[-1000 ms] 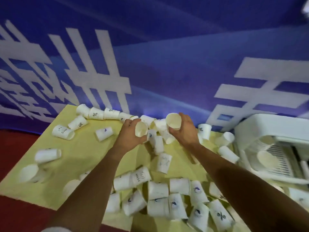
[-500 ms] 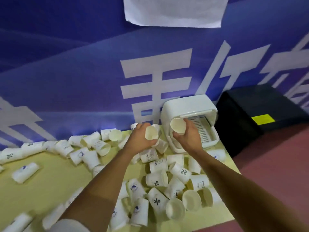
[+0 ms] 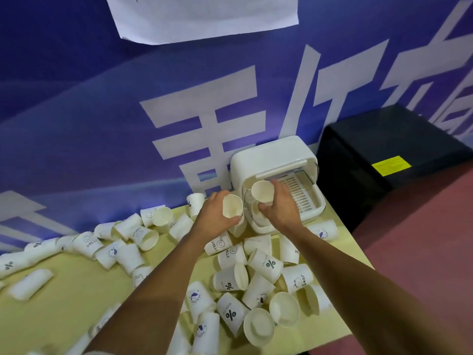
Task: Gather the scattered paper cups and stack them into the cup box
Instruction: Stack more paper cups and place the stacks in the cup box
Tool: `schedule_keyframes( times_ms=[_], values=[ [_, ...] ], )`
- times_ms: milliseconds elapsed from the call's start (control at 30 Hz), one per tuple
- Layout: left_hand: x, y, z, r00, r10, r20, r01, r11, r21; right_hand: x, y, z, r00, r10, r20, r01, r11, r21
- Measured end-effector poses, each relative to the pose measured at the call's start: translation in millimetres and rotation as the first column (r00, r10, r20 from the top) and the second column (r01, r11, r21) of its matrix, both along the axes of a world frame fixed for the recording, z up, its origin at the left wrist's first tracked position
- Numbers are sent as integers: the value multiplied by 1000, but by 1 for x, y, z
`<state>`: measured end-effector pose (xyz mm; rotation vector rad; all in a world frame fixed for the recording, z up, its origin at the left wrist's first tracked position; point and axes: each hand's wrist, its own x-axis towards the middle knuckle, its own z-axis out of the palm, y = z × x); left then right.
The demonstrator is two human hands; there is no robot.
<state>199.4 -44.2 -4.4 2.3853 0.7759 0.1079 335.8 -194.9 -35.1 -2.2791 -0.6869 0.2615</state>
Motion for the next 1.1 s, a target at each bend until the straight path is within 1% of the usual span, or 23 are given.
schedule_keyframes(
  times_ms=[100,200,267,300,367,400,500,567,633,700,833,967,1100],
  values=[
    [-3,2,0,1000,20,-1,-20,1000,0,-3,3,-4,999,25,24,-25,1000,-18],
    [-7,5,-1,999,43,11,-43,999,-11,-8,3,-13,997,70,27,-67,994,-91],
    [-10,7,-1,999,51,15,-51,999,-14,-10,1,-16,998,64,13,-62,991,-116],
    [-11,8,0,999,51,13,-51,999,-10,-11,1,-16,998,58,31,-54,992,-115],
    [-13,10,3,998,62,13,-62,998,-11,-13,3,-12,994,68,91,-60,994,-94],
    [-13,12,5,997,75,15,-74,997,-18,-15,5,-9,994,81,80,-76,995,-66],
    [-14,15,13,993,114,40,-112,993,-35,-27,11,4,978,201,-58,-200,979,29],
    [-13,14,18,991,121,59,-118,992,-48,-37,15,9,956,279,-94,-273,959,72],
    [-11,13,20,992,101,74,-97,994,-57,-46,19,11,946,305,-109,-293,949,114],
    [-10,12,21,995,72,74,-67,996,-59,-51,22,11,954,282,-107,-266,954,138],
    [-8,7,21,996,50,75,-41,992,-120,-52,20,10,967,229,-107,-210,964,166],
    [-4,0,20,995,35,89,-22,989,-147,-43,13,13,982,185,-36,-179,975,129],
    [-10,6,12,997,61,54,-55,993,-105,-25,3,9,998,29,-55,-22,992,122]
  ],
)
